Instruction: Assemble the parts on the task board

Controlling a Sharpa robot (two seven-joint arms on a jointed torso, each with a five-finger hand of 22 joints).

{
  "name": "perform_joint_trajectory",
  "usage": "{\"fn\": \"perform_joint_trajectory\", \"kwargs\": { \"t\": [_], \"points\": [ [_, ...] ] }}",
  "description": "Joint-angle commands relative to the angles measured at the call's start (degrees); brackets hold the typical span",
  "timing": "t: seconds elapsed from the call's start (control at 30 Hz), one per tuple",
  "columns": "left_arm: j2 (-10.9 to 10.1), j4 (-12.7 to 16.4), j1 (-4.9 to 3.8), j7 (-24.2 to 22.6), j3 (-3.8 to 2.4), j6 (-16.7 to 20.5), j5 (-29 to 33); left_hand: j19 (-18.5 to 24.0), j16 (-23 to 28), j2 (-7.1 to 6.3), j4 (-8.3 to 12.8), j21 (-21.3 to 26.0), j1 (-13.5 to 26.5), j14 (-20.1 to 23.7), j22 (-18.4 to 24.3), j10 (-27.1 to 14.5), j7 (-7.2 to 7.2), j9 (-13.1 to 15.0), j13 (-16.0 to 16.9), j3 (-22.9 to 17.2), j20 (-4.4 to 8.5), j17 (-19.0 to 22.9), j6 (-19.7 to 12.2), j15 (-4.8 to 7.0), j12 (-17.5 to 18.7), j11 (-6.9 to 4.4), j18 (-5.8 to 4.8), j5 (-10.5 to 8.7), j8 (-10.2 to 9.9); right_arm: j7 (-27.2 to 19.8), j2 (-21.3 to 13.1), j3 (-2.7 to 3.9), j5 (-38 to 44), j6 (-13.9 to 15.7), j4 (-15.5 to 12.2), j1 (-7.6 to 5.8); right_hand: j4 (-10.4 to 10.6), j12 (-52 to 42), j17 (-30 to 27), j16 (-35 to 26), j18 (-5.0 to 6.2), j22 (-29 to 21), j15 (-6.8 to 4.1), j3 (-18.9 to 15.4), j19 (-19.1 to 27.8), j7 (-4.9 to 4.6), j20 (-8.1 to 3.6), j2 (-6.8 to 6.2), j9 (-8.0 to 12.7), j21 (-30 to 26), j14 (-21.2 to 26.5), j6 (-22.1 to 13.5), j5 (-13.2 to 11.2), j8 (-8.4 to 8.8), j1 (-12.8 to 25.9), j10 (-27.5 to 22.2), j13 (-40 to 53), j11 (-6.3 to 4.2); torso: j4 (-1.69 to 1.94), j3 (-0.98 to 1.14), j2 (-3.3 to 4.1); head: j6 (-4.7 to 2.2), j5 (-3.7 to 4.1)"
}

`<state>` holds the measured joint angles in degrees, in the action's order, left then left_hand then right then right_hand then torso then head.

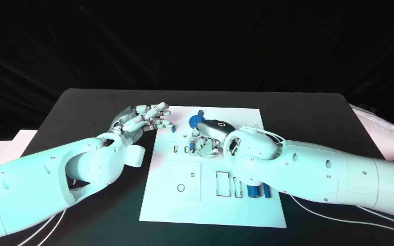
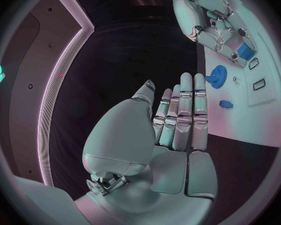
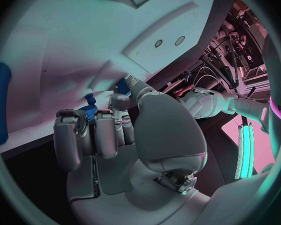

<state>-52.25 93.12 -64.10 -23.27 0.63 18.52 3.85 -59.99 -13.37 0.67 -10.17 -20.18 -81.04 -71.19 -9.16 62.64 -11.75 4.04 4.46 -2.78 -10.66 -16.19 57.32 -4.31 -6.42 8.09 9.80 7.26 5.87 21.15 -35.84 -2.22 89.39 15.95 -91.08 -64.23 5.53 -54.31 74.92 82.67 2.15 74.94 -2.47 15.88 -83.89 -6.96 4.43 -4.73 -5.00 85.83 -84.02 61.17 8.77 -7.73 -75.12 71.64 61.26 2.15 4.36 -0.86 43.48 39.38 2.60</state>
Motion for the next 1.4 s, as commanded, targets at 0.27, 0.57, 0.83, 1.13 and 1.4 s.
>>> {"fn": "perform_joint_trajectory", "kwargs": {
  "t": [0.27,0.57,0.83,1.13,1.4],
  "points": [
    [0.1,0.2,-0.02,-0.4,-0.03,-1.2,0.2,0.0,0.2,0.26,0.4,-0.3,-0.2,0.2,-0.1,0.5,-0.05,0.0,0.1,0.1,0.00,-0.1,0.1,-0.20,0.3,0.07,0.60,0.16,-0.2,1.4,-0.2,-0.41,0.8,-3.4,0.2,0.45,-0.1,0.4,4.2,-0.5,0.20,5.3,0.63,-1.1,0.5,-0.19,0.05,-1.57,0.1,-0.3,-3.6,-0.5,0.7,0.32,0.3,-0.3,-0.3,0.09,0.03,-0.02,-0.01,0.16,0.10],
    [0.1,0.1,-0.02,-0.3,-0.03,-1.3,0.2,0.0,0.2,0.26,0.4,-0.3,-0.2,0.2,-0.1,0.5,-0.05,0.0,0.1,0.1,0.00,-0.1,0.1,-0.20,0.3,0.07,0.60,0.16,-0.2,1.5,-0.3,-0.42,0.9,-2.1,0.0,0.48,0.4,0.3,4.2,-0.6,0.21,5.3,0.81,-2.6,0.5,-0.41,0.20,-2.78,0.3,-0.4,-3.6,-1.4,1.1,0.72,1.2,-0.3,-0.3,0.33,0.01,-0.01,0.01,0.16,0.03],
    [0.1,0.1,-0.02,-0.1,-0.03,-1.4,0.2,0.0,0.2,0.35,0.4,-0.3,-0.3,0.3,-0.1,0.5,-0.08,0.0,0.1,0.1,0.00,-0.2,0.2,-0.20,0.4,0.08,0.60,0.16,-0.3,1.4,-0.5,-0.42,1.3,2.9,-0.5,0.59,1.7,-0.3,4.2,-0.7,0.21,5.3,1.22,-6.0,0.5,-0.91,0.56,-3.92,0.9,-0.5,-3.6,-3.9,0.4,1.81,2.2,-0.5,0.0,0.83,0.02,0.01,0.02,0.11,0.06],
    [0.3,0.0,-0.01,0.0,-0.03,-1.5,0.2,0.0,0.2,0.35,0.4,-0.3,-0.3,0.3,-0.1,0.5,-0.08,0.0,0.1,0.0,0.00,-0.2,0.1,-0.21,0.4,0.09,0.60,0.16,-0.3,-1.0,-1.5,-0.39,1.2,10.2,-2.5,0.78,2.8,-0.7,4.2,-0.8,0.22,5.3,1.46,-8.9,0.5,-1.15,0.82,-3.84,0.9,-0.5,-3.6,-4.7,0.5,1.89,1.4,-1.0,0.2,1.08,0.00,0.09,-0.06,0.01,0.03],
    [0.0,0.2,-0.02,5.0,-0.03,-0.1,-5.8,-4.0,-3.8,0.24,0.7,-3.2,0.1,-5.7,-1.5,4.5,1.06,0.1,1.0,0.2,1.52,-3.3,1.1,1.72,-0.8,-1.41,0.80,0.18,-0.3,-9.7,-6.1,0.36,-4.2,11.3,-7.7,-0.19,4.7,-1.5,3.9,-1.1,0.26,5.1,1.63,-12.3,0.6,-1.39,1.00,-3.59,0.9,-0.6,-3.6,-5.4,0.7,1.84,0.4,-1.1,0.5,1.30,-0.16,0.08,-0.22,-0.23,-0.02]
  ]
}}
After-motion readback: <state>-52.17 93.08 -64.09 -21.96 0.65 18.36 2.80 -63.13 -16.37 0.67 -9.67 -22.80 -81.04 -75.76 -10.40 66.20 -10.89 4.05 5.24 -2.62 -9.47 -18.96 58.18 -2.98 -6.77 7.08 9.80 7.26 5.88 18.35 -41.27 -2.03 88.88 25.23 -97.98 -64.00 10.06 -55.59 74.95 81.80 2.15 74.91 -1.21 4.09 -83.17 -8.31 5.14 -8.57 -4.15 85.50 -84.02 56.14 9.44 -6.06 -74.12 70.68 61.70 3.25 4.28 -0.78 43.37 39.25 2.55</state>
